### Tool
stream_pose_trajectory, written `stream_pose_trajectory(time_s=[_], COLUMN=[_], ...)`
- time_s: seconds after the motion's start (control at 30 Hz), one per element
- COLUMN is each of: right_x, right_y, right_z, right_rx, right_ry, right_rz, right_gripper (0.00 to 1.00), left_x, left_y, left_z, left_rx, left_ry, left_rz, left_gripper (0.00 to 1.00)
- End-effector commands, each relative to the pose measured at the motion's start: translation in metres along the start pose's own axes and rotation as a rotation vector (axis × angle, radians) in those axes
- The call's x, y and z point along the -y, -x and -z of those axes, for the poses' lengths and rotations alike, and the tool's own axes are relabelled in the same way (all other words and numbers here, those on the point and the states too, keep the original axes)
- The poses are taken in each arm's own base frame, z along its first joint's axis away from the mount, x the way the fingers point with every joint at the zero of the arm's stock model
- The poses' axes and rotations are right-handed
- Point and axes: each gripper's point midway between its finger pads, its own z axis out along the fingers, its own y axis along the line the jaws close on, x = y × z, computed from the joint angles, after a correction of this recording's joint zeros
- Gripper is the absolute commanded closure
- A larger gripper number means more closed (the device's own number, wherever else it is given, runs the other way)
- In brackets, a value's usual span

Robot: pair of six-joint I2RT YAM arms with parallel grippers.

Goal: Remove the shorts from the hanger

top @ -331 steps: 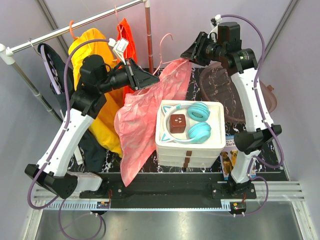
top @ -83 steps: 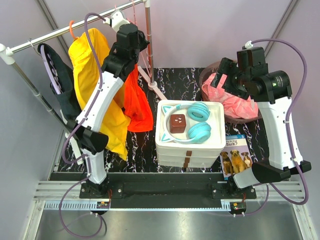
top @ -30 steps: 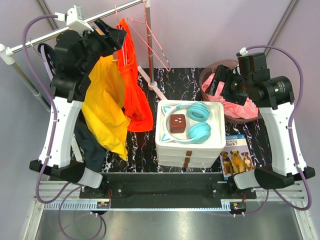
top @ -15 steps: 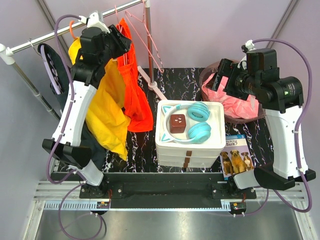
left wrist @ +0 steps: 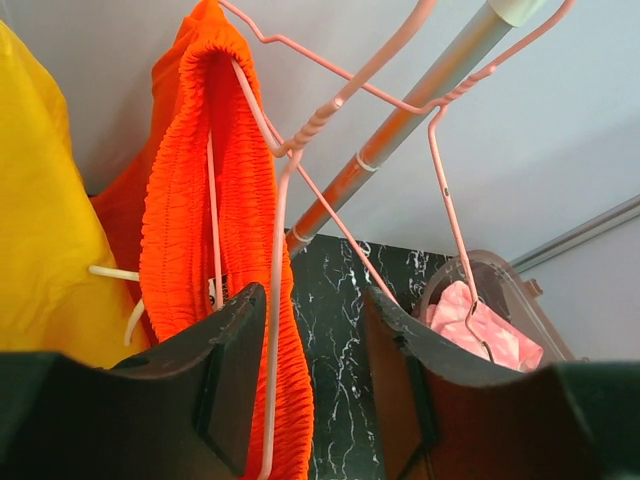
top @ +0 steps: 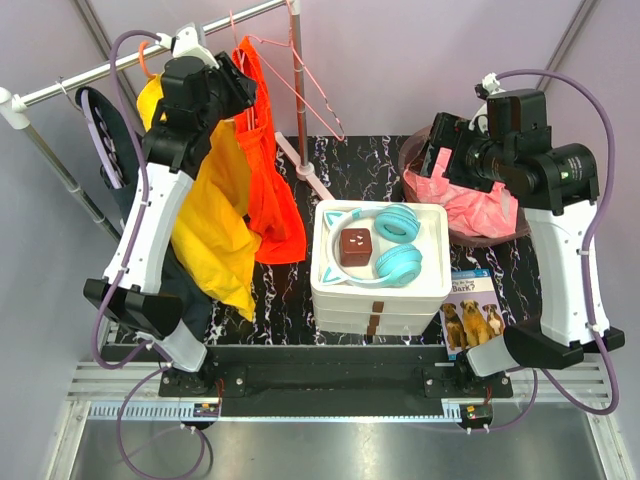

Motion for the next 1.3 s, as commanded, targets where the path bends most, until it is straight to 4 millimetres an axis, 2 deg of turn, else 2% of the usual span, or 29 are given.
stream_pose_trajectory(time_s=[0.0, 0.23, 0.47, 0.57, 0.67, 0.8, 0.97, 1.13, 1.27], right_x=[0.008, 0.006, 0.009, 0.009, 0.008, 0.007, 0.007, 0.003, -0.001], right_y=[-0.013, -0.01, -0.009, -0.008, -0.007, -0.007, -0.008, -0.008, -0.007], right_z=[0.013, 0.015, 0.016, 0.018, 0.018, 0.016, 0.015, 0.013, 0.014], right_rx=[-0.061, -0.048, -0.041, -0.032, -0.026, -0.03, -0.032, -0.041, -0.042], right_ry=[-0.027, -0.023, -0.034, -0.035, -0.033, -0.025, -0.027, -0.003, 0.018], right_rz=[0.038, 0.04, 0.039, 0.038, 0.041, 0.036, 0.039, 0.044, 0.061], right_gripper=[0.0, 0.0, 0.0, 0.0, 0.0, 0.0, 0.0, 0.0, 0.0], left_x=[-0.005, -0.013, -0.004, 0.003, 0.008, 0.019, 0.028, 0.036, 0.047], left_y=[0.012, 0.003, 0.014, 0.022, 0.029, 0.045, 0.057, 0.059, 0.059], left_z=[-0.011, -0.026, -0.023, -0.015, -0.006, 0.016, 0.045, 0.073, 0.105], left_rx=[0.057, 0.045, 0.081, 0.1, 0.114, 0.148, 0.158, 0.148, 0.136], left_ry=[0.025, 0.062, 0.057, 0.041, 0.029, -0.013, -0.054, -0.105, -0.181], left_rz=[-0.022, -0.063, -0.118, -0.15, -0.165, -0.157, -0.142, -0.141, -0.124], left_gripper=[0.55, 0.65, 0.97, 1.0, 1.0, 1.0, 1.0, 1.0, 1.0])
